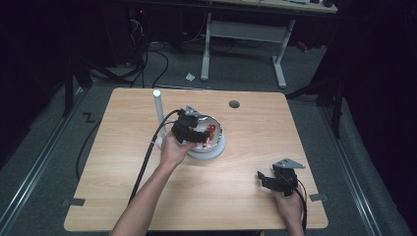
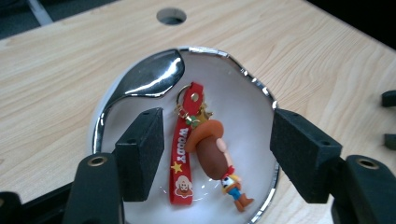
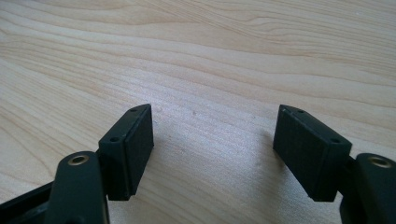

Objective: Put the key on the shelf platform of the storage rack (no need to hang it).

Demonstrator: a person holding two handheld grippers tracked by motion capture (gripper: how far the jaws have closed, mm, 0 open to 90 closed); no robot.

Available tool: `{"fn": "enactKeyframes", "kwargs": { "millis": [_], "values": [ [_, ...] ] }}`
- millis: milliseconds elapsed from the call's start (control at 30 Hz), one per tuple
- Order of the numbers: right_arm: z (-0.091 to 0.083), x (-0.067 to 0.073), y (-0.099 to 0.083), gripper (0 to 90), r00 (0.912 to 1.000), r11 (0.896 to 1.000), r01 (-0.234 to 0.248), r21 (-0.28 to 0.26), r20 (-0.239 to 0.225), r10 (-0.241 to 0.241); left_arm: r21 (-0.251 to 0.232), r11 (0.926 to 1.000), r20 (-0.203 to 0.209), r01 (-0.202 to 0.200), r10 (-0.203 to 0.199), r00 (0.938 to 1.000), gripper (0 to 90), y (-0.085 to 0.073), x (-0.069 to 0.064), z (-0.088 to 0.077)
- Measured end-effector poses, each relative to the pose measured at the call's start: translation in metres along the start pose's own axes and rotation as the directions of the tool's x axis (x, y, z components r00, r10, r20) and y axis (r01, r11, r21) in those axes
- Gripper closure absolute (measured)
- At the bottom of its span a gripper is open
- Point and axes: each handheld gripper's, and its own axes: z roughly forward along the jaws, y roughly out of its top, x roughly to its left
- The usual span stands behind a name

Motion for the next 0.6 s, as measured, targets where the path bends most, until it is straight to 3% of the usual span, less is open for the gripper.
{"fn": "enactKeyframes", "kwargs": {
  "millis": [33, 67, 100, 133, 167, 267, 367, 600],
  "values": [
    [0.000, 0.000, 0.000, 29.1, 1.0000, 1.000, 0.001, 0.001, 0.000, -0.001, -0.032, 0.9730, 0.137, -0.228, 0.231, 0.9633, 36.7, 0.010, 0.014, 0.001],
    [0.000, 0.000, 0.000, 29.1, 1.0000, 1.000, 0.001, 0.001, 0.000, -0.001, -0.013, 0.9848, 0.170, -0.173, 0.173, 0.9702, 36.6, 0.008, 0.011, -0.003],
    [0.000, 0.000, 0.000, 29.1, 1.0000, 1.000, 0.001, 0.001, 0.000, -0.001, -0.004, 0.9999, 0.007, 0.016, -0.016, 0.9998, 35.6, 0.005, 0.003, -0.010],
    [0.000, 0.000, 0.000, 29.1, 1.0000, 1.000, 0.001, 0.001, 0.000, -0.001, -0.055, 0.9362, 0.133, -0.347, 0.351, 0.9267, 33.7, 0.020, 0.026, -0.007],
    [0.000, 0.000, 0.000, 29.1, 1.0000, 1.000, 0.001, 0.001, 0.000, -0.001, -0.011, 0.9993, 0.013, 0.036, -0.036, 0.9993, 32.7, 0.011, 0.004, -0.018],
    [0.000, 0.000, 0.000, 29.1, 1.0000, 1.000, 0.000, 0.001, 0.000, 0.000, -0.019, 0.9982, 0.027, 0.057, -0.056, 0.9981, 31.2, 0.017, 0.004, -0.028],
    [0.000, 0.000, 0.000, 29.1, 1.0000, 1.000, 0.001, 0.001, 0.000, -0.001, -0.030, 0.9990, 0.038, 0.033, -0.031, 0.9988, 31.3, 0.020, 0.008, -0.035],
    [0.000, 0.000, 0.000, 29.1, 1.0000, 1.000, 0.000, 0.002, 0.000, 0.000, -0.023, 0.9985, 0.052, 0.049, -0.048, 0.9975, 31.1, 0.028, 0.016, -0.048]
  ]
}}
